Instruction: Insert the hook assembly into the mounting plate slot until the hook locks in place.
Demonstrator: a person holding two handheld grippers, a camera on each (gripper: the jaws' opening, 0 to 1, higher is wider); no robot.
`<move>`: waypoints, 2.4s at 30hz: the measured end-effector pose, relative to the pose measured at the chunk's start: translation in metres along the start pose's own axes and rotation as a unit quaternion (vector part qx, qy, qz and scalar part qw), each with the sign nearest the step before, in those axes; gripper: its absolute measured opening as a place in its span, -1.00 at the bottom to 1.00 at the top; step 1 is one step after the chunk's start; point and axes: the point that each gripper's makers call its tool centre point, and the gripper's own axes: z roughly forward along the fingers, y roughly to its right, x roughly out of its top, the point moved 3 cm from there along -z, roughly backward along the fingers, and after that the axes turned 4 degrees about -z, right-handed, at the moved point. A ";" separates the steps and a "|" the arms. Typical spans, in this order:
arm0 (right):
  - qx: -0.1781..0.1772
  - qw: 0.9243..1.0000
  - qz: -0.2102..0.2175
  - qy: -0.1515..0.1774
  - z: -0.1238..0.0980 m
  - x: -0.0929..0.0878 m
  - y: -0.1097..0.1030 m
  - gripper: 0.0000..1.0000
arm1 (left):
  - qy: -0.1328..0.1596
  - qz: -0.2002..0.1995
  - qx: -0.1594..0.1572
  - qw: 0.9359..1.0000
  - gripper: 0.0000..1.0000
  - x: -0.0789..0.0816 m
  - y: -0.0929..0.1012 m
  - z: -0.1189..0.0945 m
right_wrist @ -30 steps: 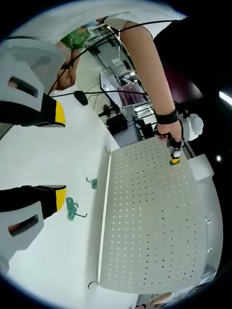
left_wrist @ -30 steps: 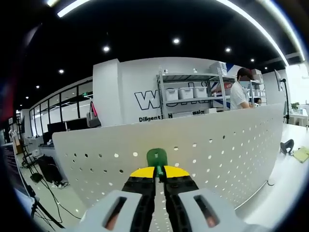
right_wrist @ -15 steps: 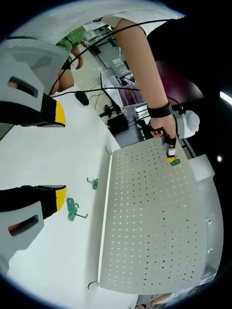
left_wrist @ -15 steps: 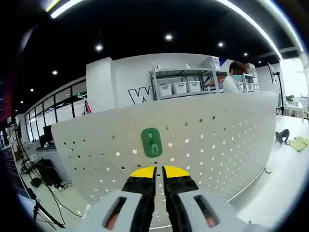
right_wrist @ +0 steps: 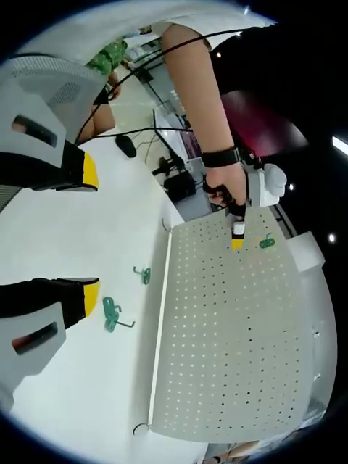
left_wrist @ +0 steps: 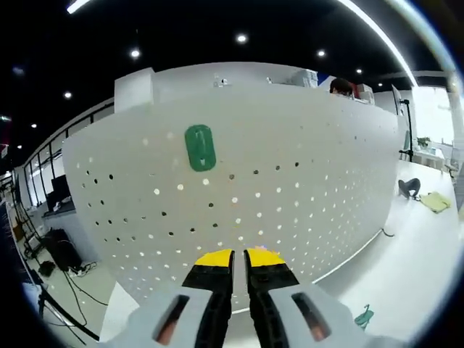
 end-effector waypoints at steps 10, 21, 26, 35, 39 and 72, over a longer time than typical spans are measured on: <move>-0.004 1.000 -0.005 0.001 0.001 0.005 0.007 -0.07 | -0.026 -0.011 -0.051 0.998 -0.79 -0.039 0.024 -0.013; -0.007 1.000 -0.014 -0.009 0.001 0.005 0.019 -0.08 | -0.042 -0.017 -0.106 0.993 -0.67 -0.064 0.047 -0.032; -0.005 1.000 -0.014 -0.016 0.001 0.003 0.023 -0.08 | -0.044 -0.029 -0.127 0.990 -0.64 -0.071 0.056 -0.045; -0.001 0.999 -0.028 -0.032 0.003 0.005 0.035 -0.09 | -0.052 -0.026 -0.164 0.985 -0.58 -0.082 0.064 -0.061; -0.001 0.999 -0.034 -0.039 0.006 0.005 0.040 -0.09 | -0.051 -0.026 -0.177 0.983 -0.56 -0.085 0.067 -0.069; 0.019 0.993 -0.055 -0.101 0.037 0.001 0.076 -0.10 | -0.066 -0.058 -0.271 0.959 -0.32 -0.131 0.106 -0.137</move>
